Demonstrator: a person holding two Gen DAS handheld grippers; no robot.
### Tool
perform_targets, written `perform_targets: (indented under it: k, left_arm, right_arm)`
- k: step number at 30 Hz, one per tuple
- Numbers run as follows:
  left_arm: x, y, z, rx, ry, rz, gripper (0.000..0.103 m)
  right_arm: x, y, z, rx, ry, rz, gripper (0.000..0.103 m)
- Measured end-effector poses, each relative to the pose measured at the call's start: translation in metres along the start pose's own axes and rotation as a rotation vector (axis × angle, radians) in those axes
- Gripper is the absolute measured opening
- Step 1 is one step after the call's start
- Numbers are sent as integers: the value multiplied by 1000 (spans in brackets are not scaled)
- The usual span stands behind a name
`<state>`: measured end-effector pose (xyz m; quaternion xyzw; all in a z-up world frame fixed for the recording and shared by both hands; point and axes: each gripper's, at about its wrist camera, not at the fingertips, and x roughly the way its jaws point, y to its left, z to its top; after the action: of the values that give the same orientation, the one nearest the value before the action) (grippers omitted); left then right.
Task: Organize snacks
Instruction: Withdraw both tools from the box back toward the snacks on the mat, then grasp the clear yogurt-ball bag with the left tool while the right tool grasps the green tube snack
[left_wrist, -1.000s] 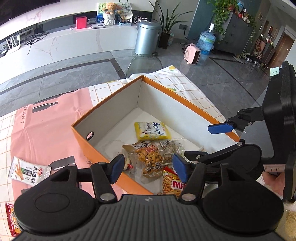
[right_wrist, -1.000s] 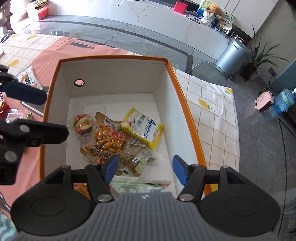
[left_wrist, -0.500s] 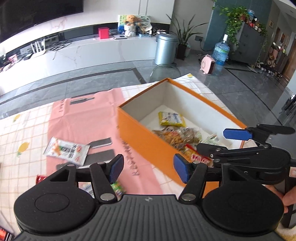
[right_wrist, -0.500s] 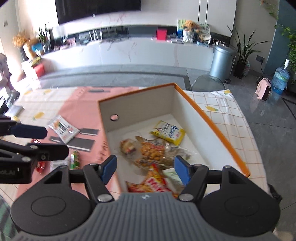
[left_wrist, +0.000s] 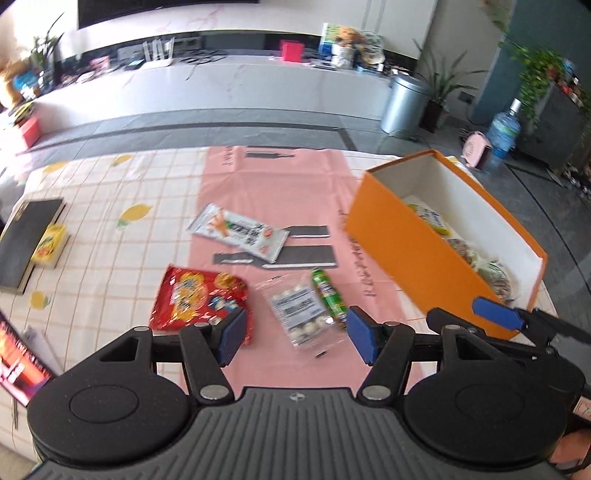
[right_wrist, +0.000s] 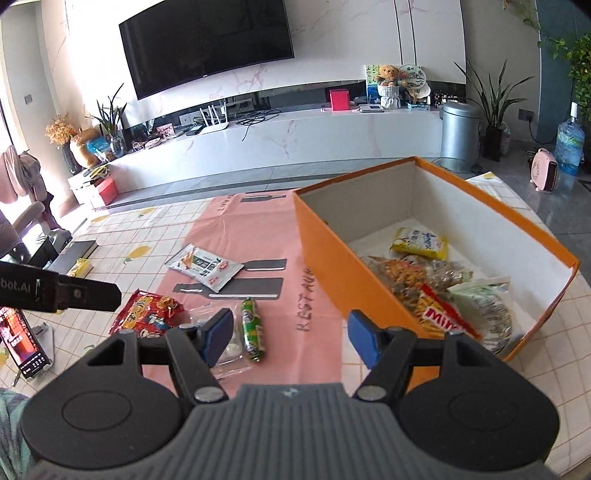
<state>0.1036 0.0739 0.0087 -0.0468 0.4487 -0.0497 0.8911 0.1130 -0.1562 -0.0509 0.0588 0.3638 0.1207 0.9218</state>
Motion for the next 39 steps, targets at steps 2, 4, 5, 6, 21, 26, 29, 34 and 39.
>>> perform_targets:
  k: [2,4,5,6,21,26,29,34,39]
  left_arm:
    - [2,13,-5,-21,5,9,73]
    - [5,19,-8,-36,8,3,73]
    - [6,22,-11,-48,6,-5,72]
    - [9,25,-13,-62,2,-18,72]
    - [69,22,-13,-125,30,-90,55]
    - [90,19,-12,-143,45,-108,46]
    - [105,19,-13,-166,54,-116,45]
    - [121,23,-16,-204,72,-123,45]
    - [131,27,-19,-251,83,-124,47]
  right_arm:
    - [6,6,-9,3,12,4,66]
    - [13,10,-14,-1,26,3,66]
    - [17,13,-17,-1,35,3,65]
    - [20,14,-20,-3,45,3,61]
    - [78,23,-24,-145,116,56,32]
    - [107,23,-16,-199,142,59,29]
    - [122,22,-13,-210,159,84,29]
    - [141,21,-9,-222,171,115,24]
    - [154,20,-9,-205,180,141,20]
